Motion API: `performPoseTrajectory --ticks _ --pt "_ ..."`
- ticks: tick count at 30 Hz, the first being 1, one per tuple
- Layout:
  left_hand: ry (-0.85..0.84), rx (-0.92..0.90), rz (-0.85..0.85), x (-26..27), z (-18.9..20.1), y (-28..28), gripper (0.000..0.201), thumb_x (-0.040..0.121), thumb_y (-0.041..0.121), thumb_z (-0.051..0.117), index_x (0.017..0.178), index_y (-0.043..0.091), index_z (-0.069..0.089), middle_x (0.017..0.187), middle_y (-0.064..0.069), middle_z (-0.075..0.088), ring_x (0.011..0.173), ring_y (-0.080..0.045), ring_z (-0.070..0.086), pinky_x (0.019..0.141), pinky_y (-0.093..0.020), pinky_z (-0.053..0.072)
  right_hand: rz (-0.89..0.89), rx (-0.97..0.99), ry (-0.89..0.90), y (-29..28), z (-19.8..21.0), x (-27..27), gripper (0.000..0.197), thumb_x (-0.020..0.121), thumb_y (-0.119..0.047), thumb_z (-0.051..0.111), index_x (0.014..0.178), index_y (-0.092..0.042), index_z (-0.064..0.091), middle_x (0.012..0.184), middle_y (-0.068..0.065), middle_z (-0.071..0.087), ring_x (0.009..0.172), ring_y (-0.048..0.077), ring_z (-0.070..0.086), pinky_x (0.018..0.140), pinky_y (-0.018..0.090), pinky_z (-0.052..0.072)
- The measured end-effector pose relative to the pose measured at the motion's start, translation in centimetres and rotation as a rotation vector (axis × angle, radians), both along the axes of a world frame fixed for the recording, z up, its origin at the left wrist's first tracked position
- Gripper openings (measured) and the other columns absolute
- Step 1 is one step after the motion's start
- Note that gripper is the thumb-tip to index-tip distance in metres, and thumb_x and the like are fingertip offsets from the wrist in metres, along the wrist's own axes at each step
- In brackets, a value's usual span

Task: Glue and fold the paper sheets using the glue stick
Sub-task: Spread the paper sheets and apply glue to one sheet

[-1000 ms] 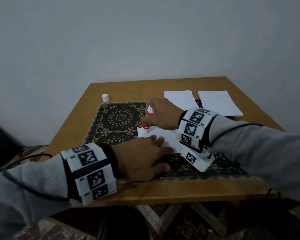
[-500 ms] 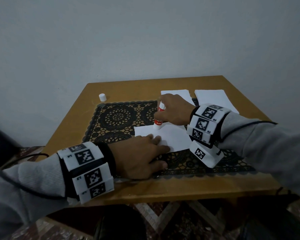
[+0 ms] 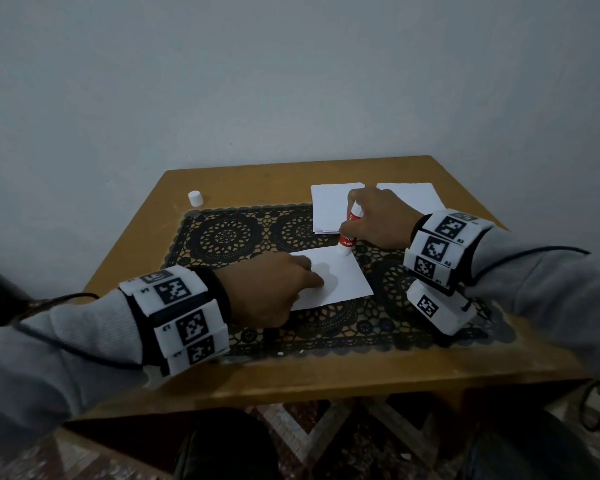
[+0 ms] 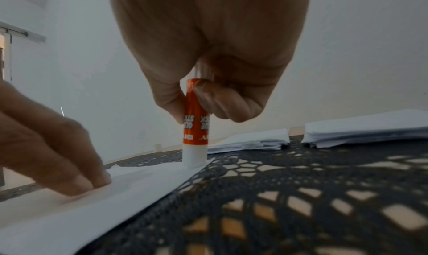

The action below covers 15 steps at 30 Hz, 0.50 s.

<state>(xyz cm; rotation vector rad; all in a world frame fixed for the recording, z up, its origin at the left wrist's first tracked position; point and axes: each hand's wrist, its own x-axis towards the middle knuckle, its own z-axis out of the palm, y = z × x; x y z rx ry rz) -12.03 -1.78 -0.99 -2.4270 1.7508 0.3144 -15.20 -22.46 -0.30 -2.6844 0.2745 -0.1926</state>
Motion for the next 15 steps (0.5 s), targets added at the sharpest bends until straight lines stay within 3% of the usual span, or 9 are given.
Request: performPoseTrajectory --ticks 6,9,13,15 --pt "0.004 0.009 -0.015 1.1 0.4 -1.0 0.044 0.091 0.012 0.057 0.134 0.023 0.054 0.132 -0.001 0.05 0.121 -0.019 0.048 0.102 -0.037 0.041 -0.007 0.006 -0.024 -0.2 0.1 -0.4 0.021 0.088 -0.025 0.064 0.097 -0.007 0.057 0.095 0.003 0.056 0.08 0.015 0.049 0.056 0.019 0.033" --pt "0.007 0.002 -0.025 1.6 0.5 -1.3 0.042 0.088 0.013 0.061 0.128 0.025 0.059 0.136 0.002 0.052 0.124 -0.017 0.048 0.105 -0.037 0.039 -0.073 0.073 -0.044 -0.7 0.8 -0.4 0.023 0.086 -0.027 0.065 0.09 -0.006 0.058 0.087 0.002 0.055 0.077 0.015 0.048 0.058 0.022 0.034" --pt "-0.009 0.017 -0.038 1.8 0.6 -1.6 0.041 0.085 0.016 0.065 0.123 0.027 0.059 0.13 0.002 0.056 0.118 -0.019 0.052 0.099 -0.04 0.043 -0.143 0.169 -0.066 -1.3 1.9 -0.8 0.024 0.083 -0.026 0.067 0.081 -0.005 0.055 0.071 0.003 0.052 0.065 0.016 0.047 0.053 0.026 0.033" --pt "-0.023 0.033 -0.04 1.8 0.6 -1.7 0.043 0.084 0.017 0.065 0.125 0.027 0.056 0.13 0.002 0.055 0.117 -0.02 0.052 0.098 -0.041 0.044 -0.147 0.161 -0.068 -1.0 2.1 -1.1 0.024 0.083 -0.026 0.066 0.082 -0.005 0.055 0.072 0.004 0.053 0.066 0.017 0.047 0.053 0.026 0.034"
